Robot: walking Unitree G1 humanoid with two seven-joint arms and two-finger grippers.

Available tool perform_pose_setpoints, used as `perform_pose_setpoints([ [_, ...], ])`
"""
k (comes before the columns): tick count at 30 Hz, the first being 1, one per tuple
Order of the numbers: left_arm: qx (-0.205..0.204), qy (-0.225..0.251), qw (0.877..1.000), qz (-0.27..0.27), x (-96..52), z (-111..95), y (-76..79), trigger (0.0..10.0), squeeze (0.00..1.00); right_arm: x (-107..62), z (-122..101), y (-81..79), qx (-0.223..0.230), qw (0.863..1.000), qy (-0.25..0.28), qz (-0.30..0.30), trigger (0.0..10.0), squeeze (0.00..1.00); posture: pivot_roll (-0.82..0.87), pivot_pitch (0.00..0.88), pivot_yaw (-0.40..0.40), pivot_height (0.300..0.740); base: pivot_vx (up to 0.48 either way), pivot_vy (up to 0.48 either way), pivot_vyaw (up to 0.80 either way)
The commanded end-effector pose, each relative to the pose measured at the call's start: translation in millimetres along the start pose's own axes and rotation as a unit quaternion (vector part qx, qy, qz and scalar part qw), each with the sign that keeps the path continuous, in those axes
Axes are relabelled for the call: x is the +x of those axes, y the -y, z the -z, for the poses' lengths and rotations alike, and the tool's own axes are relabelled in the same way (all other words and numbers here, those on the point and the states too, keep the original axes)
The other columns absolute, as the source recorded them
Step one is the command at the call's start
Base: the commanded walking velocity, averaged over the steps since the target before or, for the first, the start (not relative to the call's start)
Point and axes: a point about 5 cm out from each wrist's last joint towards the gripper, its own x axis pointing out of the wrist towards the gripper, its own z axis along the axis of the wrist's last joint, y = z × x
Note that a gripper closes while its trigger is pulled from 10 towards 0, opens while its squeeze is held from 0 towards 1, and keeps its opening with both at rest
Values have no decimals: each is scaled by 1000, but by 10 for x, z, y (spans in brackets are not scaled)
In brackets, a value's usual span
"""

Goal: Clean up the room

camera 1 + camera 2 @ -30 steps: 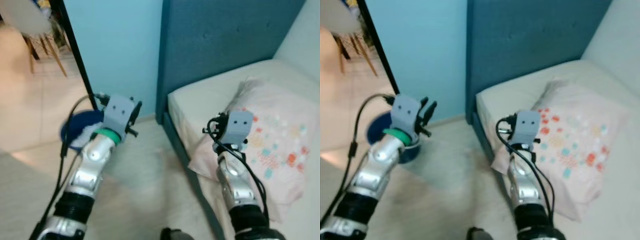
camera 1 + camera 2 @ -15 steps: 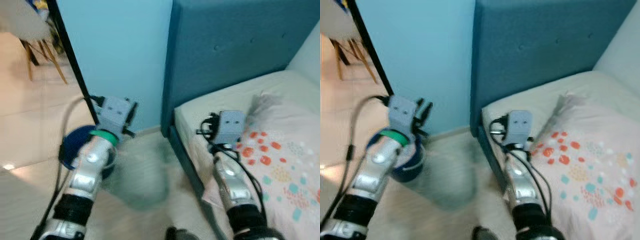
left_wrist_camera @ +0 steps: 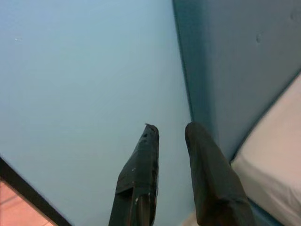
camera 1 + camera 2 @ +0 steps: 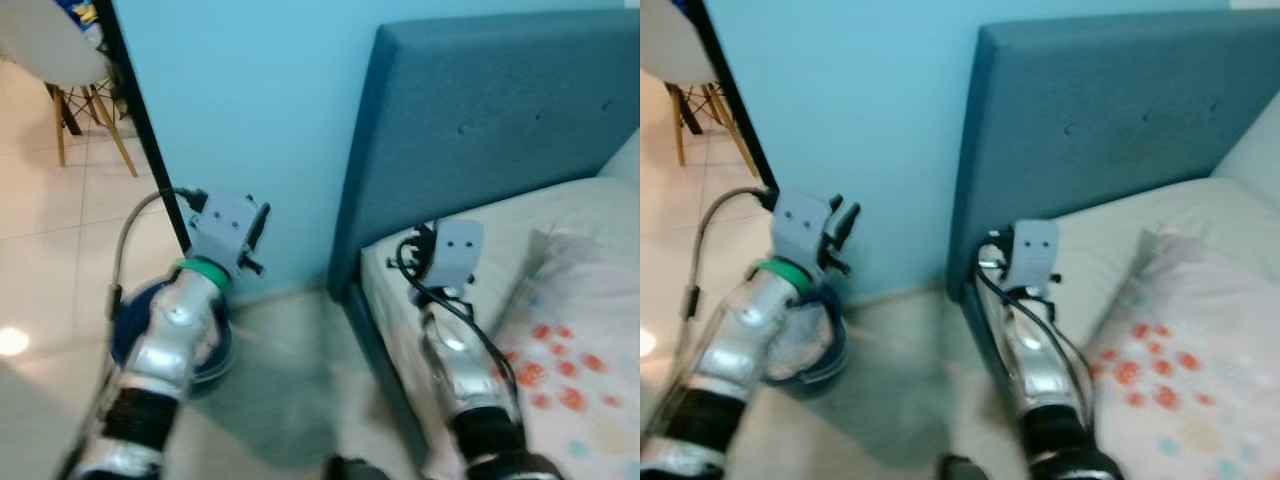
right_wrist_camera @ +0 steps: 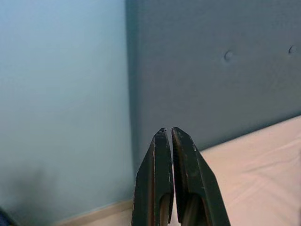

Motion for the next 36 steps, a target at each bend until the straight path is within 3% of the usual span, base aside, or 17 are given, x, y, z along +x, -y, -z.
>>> perform_pose_setpoints([
  [1,3,-15,1000,-7,-59,81,-58,10000,0,-17,25,-34,4,1000,-3,-1,10000,0,42,41,41,740,480,0,0],
  [6,1,-15,1000,-7,-56,83,-54,10000,0,-13,26,-30,5,1000,-4,0,10000,0,41,43,42,740,480,0,0],
  [11,-4,-30,999,-8,-55,119,-52,10000,0,-14,39,-17,18,1000,-9,6,10000,0,41,43,42,740,217,0,-800],
  [17,-33,-71,997,2,-107,258,-28,10000,0,-13,38,-11,18,1000,-8,7,10000,0,41,45,44,740,0,0,-800],
  [19,-52,-115,992,-9,-158,426,-56,10000,0,-16,49,-15,18,1000,-9,7,10000,0,43,46,44,740,0,0,-800],
  [24,-70,-149,985,-40,-224,573,-130,10000,0,-26,61,-42,17,1000,-11,2,10000,0,43,47,43,740,0,0,-800],
  [36,-61,-148,986,-54,-224,573,-162,10000,0,-13,44,-49,19,1000,-9,0,10000,0,43,51,42,740,0,0,-784],
])
